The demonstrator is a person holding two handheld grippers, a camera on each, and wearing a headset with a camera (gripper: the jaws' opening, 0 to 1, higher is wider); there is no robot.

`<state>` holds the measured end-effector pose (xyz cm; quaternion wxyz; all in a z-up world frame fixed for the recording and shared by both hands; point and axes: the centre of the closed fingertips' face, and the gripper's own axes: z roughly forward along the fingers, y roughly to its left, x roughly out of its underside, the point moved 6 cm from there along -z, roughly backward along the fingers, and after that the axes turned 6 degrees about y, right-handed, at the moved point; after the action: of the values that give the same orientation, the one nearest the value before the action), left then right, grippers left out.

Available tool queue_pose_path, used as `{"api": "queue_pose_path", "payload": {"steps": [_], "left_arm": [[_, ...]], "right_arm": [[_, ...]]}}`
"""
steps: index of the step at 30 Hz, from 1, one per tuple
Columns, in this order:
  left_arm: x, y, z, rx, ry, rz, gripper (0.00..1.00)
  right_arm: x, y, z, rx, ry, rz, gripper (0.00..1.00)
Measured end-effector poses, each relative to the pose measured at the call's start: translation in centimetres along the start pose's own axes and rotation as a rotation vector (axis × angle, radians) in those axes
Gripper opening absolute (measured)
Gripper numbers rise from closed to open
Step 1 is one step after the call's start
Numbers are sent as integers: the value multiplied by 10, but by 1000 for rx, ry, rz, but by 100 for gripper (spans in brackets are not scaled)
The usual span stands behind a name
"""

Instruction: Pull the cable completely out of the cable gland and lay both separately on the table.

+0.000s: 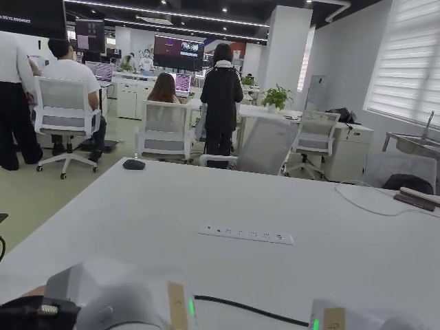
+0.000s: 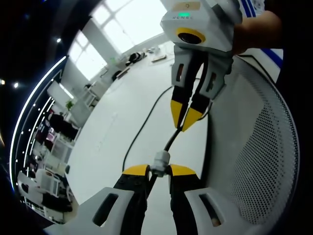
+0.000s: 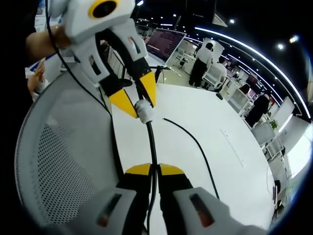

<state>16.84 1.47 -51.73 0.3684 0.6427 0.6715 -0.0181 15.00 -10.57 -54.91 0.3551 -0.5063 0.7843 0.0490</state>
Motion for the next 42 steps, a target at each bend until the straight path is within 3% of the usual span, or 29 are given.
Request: {"api": "queue_pose_path", "payload": {"steps": [17, 24, 31, 35, 39, 42], "left_arm": [[9, 13, -5, -31, 9, -16, 16], [14, 17, -8, -46, 16, -30, 16], [15, 14, -5, -37, 18, -41, 17], [17, 12, -4, -35, 19, -53, 17], [20, 11, -3, -39, 24, -67, 17], [23, 11, -2, -41, 31, -74, 17]], "right_arm": [[26, -11, -6, 38, 59, 35, 3], [39, -30, -18, 100, 75, 74, 3], [35, -80, -37, 215, 52, 80, 3], [20, -123, -45, 284, 10, 69, 3], [6, -164, -39, 353, -2, 22, 3], [-2, -200, -21, 367, -21, 28, 3]]}}
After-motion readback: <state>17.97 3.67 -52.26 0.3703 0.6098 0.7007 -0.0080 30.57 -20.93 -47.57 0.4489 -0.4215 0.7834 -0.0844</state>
